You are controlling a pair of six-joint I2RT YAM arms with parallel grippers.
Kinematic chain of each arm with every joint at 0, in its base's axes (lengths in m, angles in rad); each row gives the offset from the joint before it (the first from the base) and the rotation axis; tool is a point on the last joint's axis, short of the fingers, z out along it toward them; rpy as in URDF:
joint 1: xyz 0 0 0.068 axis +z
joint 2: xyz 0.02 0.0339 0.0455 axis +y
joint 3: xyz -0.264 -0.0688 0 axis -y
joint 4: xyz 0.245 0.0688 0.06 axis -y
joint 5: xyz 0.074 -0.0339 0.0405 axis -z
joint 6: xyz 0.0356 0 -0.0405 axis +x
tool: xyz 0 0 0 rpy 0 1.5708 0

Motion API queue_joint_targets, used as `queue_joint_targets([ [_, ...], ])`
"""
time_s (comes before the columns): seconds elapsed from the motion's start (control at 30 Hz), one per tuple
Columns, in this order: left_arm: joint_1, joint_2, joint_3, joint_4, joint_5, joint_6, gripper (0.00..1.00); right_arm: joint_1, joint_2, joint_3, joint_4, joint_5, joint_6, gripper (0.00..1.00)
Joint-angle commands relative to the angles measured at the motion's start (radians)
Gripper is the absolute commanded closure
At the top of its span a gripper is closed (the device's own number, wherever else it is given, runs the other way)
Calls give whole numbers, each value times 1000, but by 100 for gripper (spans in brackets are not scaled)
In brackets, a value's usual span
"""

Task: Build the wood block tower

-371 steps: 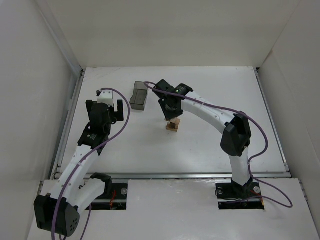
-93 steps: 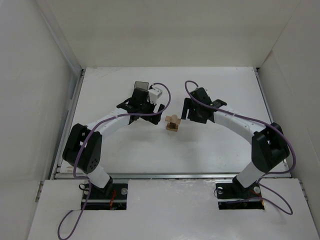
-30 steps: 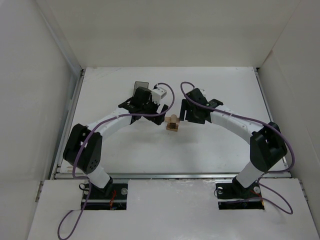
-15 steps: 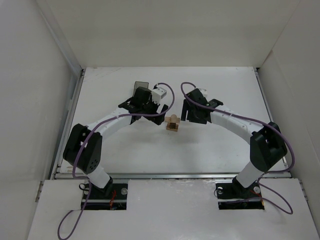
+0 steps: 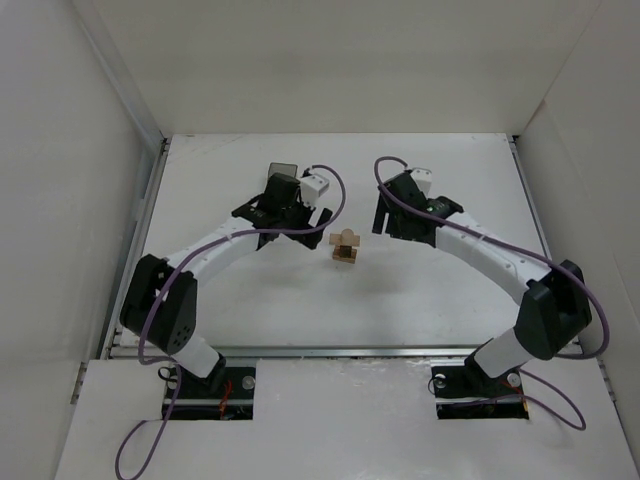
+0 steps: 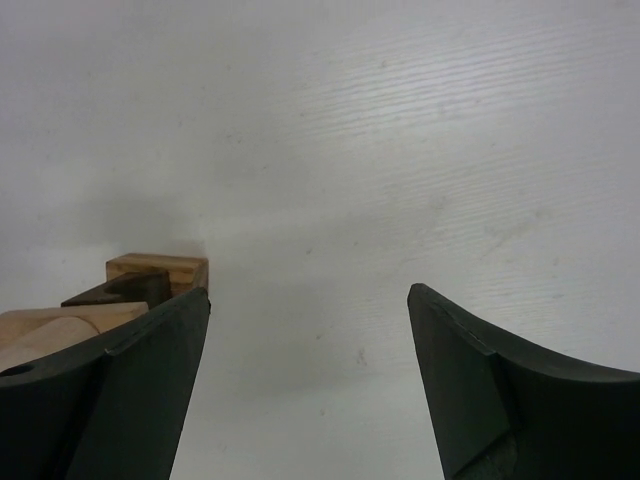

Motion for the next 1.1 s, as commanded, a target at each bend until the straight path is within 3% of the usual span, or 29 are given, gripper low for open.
queue_joint_targets([
  [0.0, -2, -119, 17, -48, -64, 7, 0, -25, -65, 75, -83, 181, 2, 14],
  [0.13, 85, -166, 17, -72, -182, -20, 0, -87, -87, 124, -218, 442, 40, 6],
  [0.27, 202, -208, 17, -61, -292, -50, 0, -151, -142, 134, -272, 512, 41, 0],
  [0.37, 283, -229, 17, -50, -361, -86, 0, -182, -191, 123, -272, 521, 31, 0],
  [0.57, 341, -240, 35, -50, -471, -100, 0, -193, -242, 86, -252, 521, -30, 0],
  [1.07, 351, -268, 17, -50, -422, -109, 0, -193, -378, 9, -161, 493, -19, 0],
])
